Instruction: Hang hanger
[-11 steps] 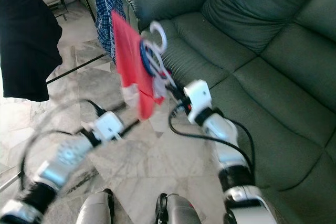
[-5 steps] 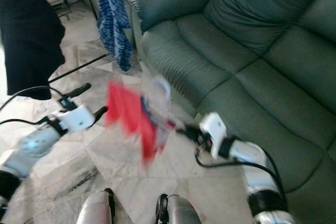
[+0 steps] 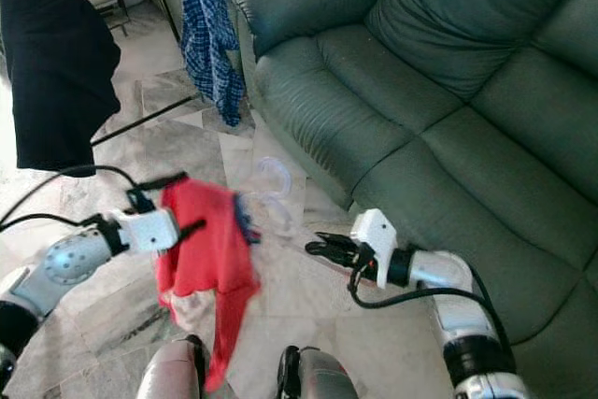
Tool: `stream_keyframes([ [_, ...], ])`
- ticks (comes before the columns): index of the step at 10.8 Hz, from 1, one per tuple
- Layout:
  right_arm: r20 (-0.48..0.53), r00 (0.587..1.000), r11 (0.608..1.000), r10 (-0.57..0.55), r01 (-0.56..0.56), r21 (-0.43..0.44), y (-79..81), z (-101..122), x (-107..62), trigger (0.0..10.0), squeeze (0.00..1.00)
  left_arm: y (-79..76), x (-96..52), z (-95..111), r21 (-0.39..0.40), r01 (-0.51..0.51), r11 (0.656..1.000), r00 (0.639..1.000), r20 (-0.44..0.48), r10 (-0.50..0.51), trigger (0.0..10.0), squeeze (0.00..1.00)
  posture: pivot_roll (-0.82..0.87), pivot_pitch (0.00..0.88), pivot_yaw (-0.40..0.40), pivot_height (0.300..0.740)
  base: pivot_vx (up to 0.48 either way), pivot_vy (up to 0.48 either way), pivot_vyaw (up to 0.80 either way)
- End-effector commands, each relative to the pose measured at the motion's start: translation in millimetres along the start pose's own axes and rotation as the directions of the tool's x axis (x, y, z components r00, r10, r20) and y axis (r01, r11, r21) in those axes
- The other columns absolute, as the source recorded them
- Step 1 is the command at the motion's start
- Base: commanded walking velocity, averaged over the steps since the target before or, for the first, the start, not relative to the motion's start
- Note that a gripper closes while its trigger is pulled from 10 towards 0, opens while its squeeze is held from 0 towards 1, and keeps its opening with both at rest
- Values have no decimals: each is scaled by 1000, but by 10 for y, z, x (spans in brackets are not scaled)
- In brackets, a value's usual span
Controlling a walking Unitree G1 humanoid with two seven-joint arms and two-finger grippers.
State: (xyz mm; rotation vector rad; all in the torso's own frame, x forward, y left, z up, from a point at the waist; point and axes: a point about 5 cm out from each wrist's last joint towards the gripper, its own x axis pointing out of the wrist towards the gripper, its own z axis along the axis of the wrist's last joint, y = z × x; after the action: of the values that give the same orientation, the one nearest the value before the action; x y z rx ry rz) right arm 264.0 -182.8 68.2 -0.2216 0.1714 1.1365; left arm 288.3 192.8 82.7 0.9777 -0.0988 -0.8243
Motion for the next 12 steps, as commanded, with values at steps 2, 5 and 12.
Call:
stream_keyframes([
  [2, 3, 999, 998, 38, -37, -59, -23, 72, 17, 10000, 0, 87, 42, 10, 18, 7, 1000, 1000, 9, -7, 4784, 0, 57, 131, -60, 740, 0, 0, 0],
  [5, -33, 996, 985, 80, -84, -148, 19, 70, 63, 10000, 0, 130, 84, 18, 9, 42, 999, 999, 13, -42, 5137, 0, 56, 130, -53, 740, 0, 0, 0],
  [12, -47, 994, 968, 98, -106, -229, 41, 60, 116, 10000, 0, 124, 49, -64, -17, 165, 986, 986, -19, -165, 0, 0, 59, 135, -43, 740, 0, 0, 0],
])
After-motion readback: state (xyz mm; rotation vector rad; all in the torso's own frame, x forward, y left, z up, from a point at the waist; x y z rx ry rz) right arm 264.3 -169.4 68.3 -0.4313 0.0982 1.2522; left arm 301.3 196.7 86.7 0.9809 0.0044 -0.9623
